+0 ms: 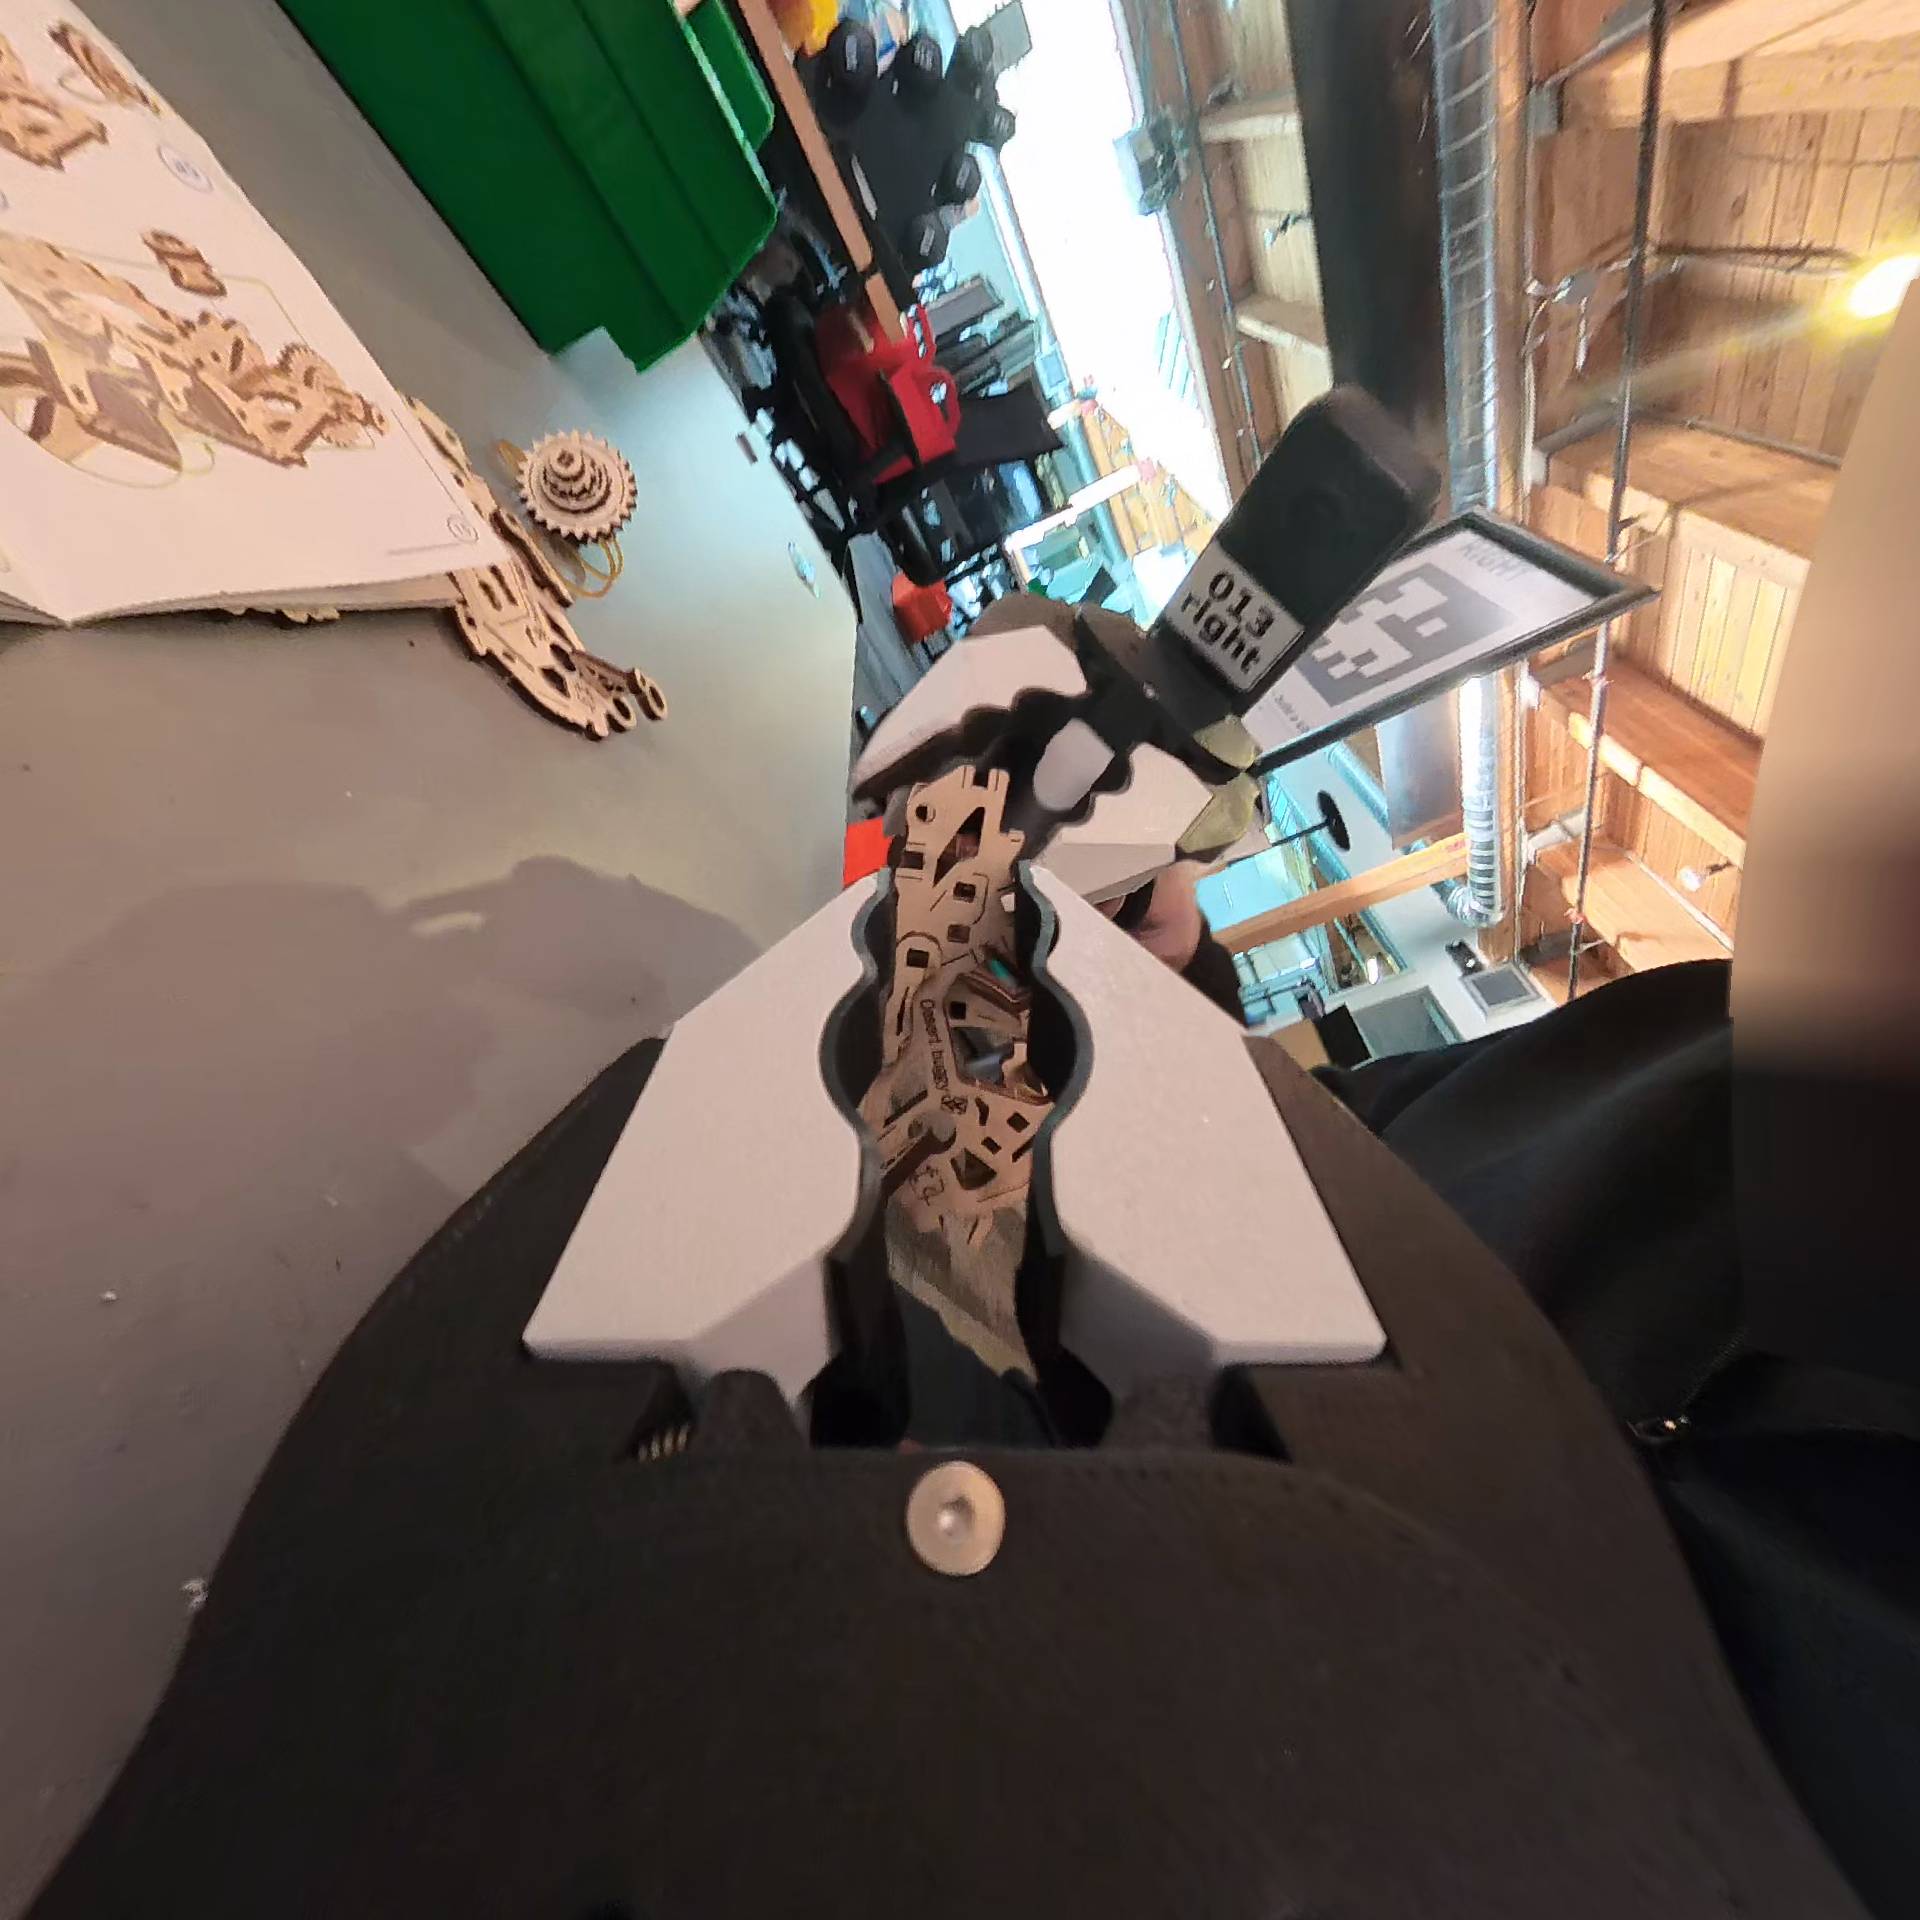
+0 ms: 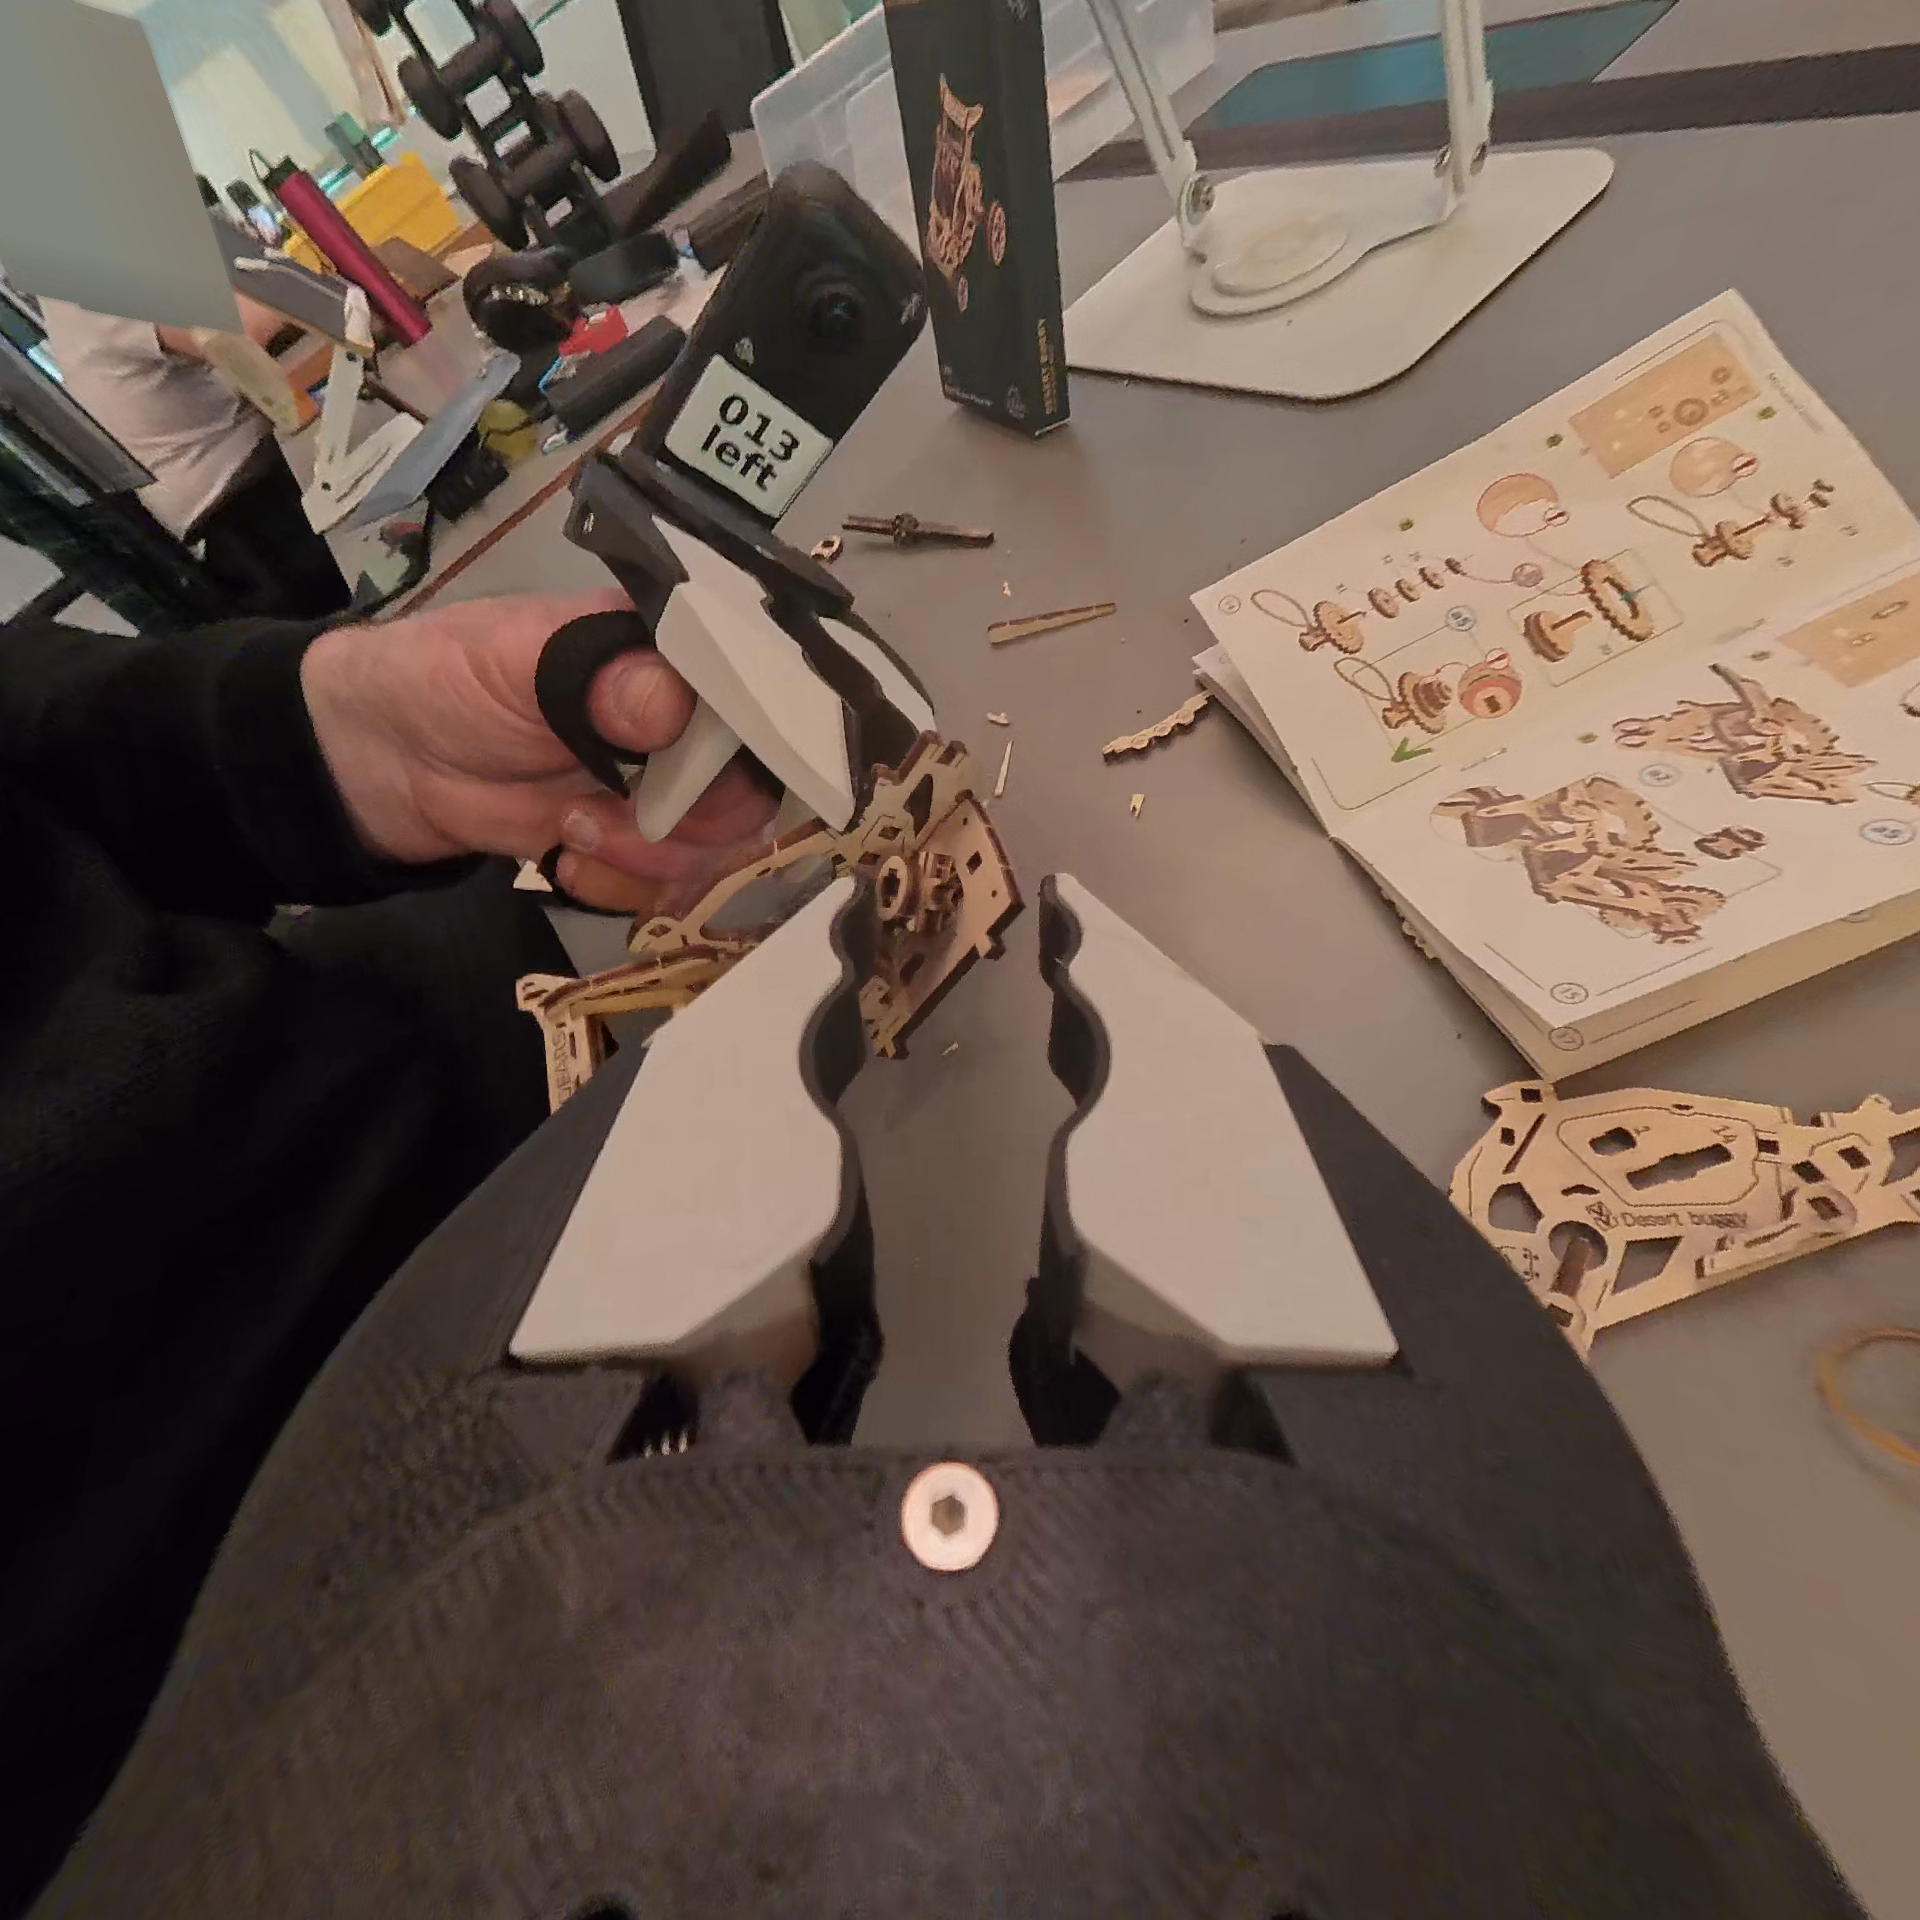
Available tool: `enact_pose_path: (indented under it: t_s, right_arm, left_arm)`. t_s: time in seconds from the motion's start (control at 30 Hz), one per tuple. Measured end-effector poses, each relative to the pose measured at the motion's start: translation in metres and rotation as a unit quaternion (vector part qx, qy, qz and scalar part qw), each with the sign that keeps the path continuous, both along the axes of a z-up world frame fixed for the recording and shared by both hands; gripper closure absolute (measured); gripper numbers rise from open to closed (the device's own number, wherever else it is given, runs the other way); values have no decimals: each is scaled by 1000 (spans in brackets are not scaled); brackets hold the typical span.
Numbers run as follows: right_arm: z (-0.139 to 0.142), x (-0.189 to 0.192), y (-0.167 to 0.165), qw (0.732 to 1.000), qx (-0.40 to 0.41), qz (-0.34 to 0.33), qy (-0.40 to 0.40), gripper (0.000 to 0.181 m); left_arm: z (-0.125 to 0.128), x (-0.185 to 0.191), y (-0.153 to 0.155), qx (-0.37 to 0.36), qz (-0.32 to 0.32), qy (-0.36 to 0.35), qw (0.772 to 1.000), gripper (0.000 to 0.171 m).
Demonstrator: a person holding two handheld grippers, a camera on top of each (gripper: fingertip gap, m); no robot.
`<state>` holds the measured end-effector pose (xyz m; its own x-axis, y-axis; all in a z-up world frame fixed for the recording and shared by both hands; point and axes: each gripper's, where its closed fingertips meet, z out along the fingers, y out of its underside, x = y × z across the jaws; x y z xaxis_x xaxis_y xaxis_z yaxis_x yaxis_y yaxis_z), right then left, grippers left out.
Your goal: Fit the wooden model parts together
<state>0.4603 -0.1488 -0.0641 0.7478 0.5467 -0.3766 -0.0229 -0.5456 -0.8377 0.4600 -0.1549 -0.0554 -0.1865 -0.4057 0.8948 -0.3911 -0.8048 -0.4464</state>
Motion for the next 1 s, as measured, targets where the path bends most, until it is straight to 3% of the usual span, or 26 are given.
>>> enact_pose_path:
  t_s: [0.57, 1.0]
  right_arm:
    - [-34, -6, -3, 996, -69, 20, 51, 143]
    - [-50, -7, -3, 992, -100, 40, 67, 161]
  left_arm:
    - [-36, -6, -5, 16, -105, 101, 989, 152]
    - [-52, -8, -13, 40, -188, 124, 973, 152]
